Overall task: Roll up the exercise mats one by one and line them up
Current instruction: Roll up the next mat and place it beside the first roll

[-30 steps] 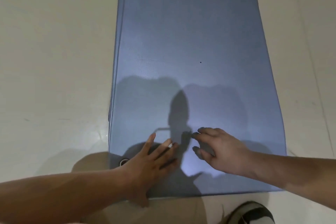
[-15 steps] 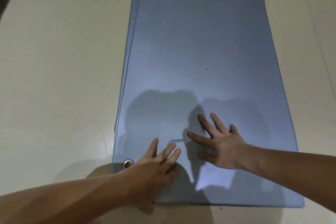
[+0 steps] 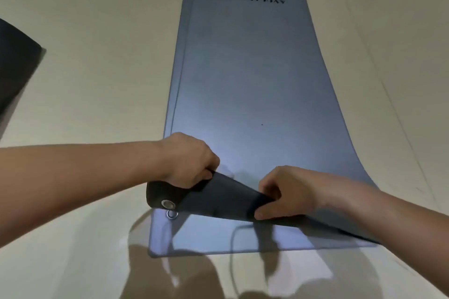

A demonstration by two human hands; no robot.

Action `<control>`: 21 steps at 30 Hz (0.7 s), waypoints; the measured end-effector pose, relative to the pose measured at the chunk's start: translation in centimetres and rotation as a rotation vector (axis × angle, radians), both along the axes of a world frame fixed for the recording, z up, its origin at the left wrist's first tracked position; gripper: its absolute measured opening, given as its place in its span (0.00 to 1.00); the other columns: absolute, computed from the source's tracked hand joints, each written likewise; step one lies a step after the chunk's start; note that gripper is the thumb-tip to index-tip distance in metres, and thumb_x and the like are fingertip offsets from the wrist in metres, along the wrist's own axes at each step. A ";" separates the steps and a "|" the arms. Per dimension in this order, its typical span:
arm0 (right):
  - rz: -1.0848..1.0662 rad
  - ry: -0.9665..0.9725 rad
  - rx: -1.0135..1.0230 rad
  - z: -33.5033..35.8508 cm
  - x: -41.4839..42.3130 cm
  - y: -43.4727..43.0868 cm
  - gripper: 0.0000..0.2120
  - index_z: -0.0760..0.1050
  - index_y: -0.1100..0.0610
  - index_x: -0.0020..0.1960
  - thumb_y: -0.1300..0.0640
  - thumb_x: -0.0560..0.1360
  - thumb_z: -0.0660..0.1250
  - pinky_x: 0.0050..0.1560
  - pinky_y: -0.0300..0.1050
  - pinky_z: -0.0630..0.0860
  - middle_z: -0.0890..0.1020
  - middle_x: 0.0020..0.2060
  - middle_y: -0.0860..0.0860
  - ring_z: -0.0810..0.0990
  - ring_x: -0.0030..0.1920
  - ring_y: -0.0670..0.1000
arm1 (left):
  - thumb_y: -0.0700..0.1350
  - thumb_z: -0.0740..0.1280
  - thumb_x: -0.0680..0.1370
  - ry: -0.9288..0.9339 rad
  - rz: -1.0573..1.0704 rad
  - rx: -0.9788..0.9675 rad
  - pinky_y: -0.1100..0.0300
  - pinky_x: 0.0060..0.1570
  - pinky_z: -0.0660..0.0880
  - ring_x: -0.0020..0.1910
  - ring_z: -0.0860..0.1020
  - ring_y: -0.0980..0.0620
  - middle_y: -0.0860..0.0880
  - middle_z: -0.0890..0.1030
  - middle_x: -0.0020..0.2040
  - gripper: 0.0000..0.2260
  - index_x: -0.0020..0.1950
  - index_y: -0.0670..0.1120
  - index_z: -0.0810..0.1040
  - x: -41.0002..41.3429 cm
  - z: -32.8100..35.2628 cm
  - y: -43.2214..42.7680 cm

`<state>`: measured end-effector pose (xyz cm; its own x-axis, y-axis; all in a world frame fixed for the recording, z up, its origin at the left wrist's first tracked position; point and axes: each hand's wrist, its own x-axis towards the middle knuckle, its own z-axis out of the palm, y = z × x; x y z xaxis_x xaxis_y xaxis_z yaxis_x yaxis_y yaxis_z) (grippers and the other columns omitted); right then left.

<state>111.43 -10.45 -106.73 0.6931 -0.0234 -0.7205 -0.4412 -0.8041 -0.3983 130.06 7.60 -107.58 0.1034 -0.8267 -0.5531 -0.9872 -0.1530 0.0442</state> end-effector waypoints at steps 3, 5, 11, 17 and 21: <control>-0.074 -0.135 -0.339 2.0 0.9 -1.4 0.22 0.77 0.50 0.46 0.30 0.75 0.68 0.39 0.48 0.70 0.79 0.42 0.45 0.78 0.44 0.49 | 0.56 0.57 0.87 -0.063 0.072 0.049 0.53 0.48 0.73 0.55 0.77 0.47 0.51 0.81 0.60 0.12 0.65 0.55 0.76 3.2 2.2 -2.3; -0.015 -0.255 -0.633 2.8 2.5 -1.8 0.25 0.75 0.49 0.52 0.27 0.75 0.65 0.45 0.48 0.67 0.80 0.49 0.46 0.78 0.53 0.53 | 0.55 0.58 0.87 -0.140 0.082 0.042 0.52 0.49 0.74 0.58 0.77 0.46 0.49 0.79 0.63 0.13 0.68 0.53 0.75 4.3 3.2 -4.0; 0.133 -0.334 -0.800 1.7 8.3 -4.5 0.28 0.76 0.52 0.60 0.29 0.76 0.65 0.51 0.50 0.62 0.81 0.58 0.52 0.77 0.61 0.56 | 0.49 0.65 0.82 -0.313 -0.024 -0.250 0.50 0.48 0.66 0.61 0.74 0.41 0.43 0.74 0.65 0.20 0.72 0.45 0.69 -0.1 3.0 -7.2; 0.076 -0.427 -0.944 0.2 10.1 -4.7 0.28 0.74 0.52 0.64 0.31 0.77 0.66 0.55 0.52 0.68 0.74 0.60 0.53 0.73 0.61 0.57 | 0.69 0.74 0.72 -0.178 0.204 -0.065 0.29 0.78 0.49 0.84 0.38 0.35 0.38 0.33 0.84 0.65 0.83 0.44 0.27 -2.2 -4.4 -4.5; 0.141 -0.616 -0.887 -2.1 6.3 -2.7 0.27 0.80 0.51 0.59 0.32 0.69 0.70 0.47 0.56 0.74 0.76 0.54 0.54 0.77 0.54 0.58 | 0.70 0.75 0.70 -0.158 0.105 -0.219 0.35 0.76 0.56 0.83 0.48 0.38 0.42 0.42 0.85 0.63 0.84 0.49 0.32 -0.2 -5.9 -4.7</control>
<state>117.68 -13.15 -108.88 0.9668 -0.2553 -0.0143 -0.2455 -0.9424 0.2274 129.88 2.92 -113.47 0.2659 -0.9047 -0.3331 -0.9636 -0.2590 -0.0656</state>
